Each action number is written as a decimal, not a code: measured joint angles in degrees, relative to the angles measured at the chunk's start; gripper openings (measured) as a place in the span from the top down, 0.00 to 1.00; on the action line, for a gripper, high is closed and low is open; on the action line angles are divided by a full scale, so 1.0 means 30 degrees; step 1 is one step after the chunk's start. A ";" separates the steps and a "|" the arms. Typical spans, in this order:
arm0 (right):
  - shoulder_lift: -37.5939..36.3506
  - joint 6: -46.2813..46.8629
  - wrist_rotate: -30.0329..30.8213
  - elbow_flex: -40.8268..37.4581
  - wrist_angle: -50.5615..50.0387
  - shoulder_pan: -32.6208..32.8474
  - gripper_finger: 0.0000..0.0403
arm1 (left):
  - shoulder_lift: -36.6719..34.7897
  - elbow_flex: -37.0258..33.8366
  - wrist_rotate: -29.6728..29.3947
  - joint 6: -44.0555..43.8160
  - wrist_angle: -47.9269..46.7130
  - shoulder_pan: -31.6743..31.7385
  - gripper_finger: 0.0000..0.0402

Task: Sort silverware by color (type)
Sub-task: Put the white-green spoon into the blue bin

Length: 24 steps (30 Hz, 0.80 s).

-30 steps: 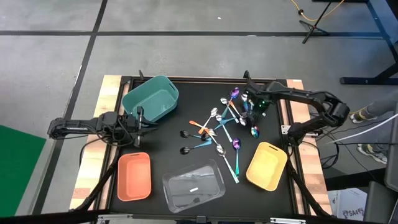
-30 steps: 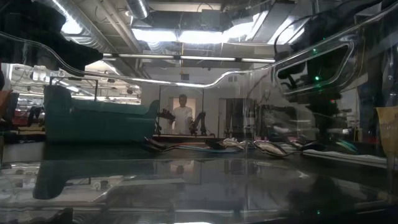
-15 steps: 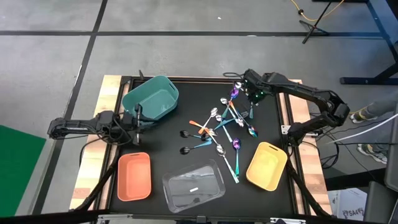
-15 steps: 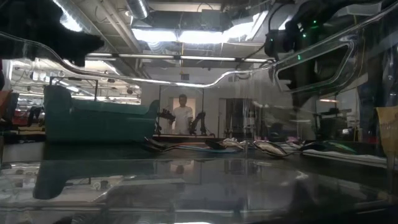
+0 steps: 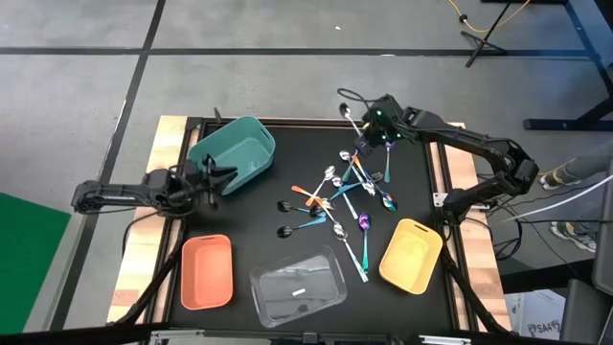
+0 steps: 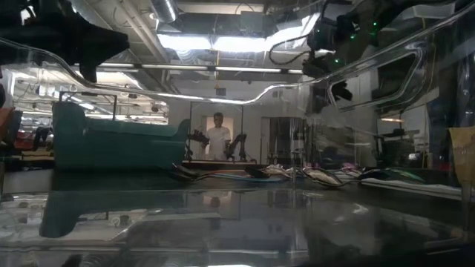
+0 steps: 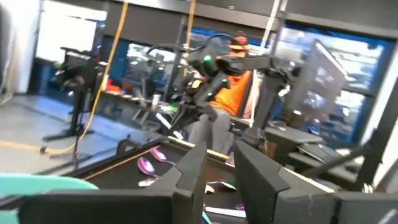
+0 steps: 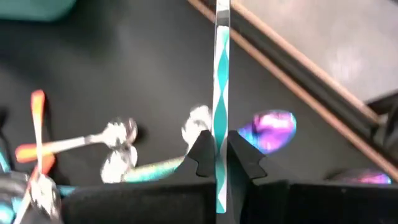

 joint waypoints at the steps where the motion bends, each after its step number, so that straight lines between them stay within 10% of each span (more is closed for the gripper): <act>1: 0.0000 0.0013 0.0010 0.0000 0.0391 0.0139 1.00 | 0.0314 -0.0004 -0.0224 -0.0334 0.0205 0.0000 0.81; 24: 0.0000 0.0028 0.2074 0.0007 0.6849 0.4420 1.00 | 1.3174 0.3873 -0.3545 -0.1033 0.6747 0.0240 0.81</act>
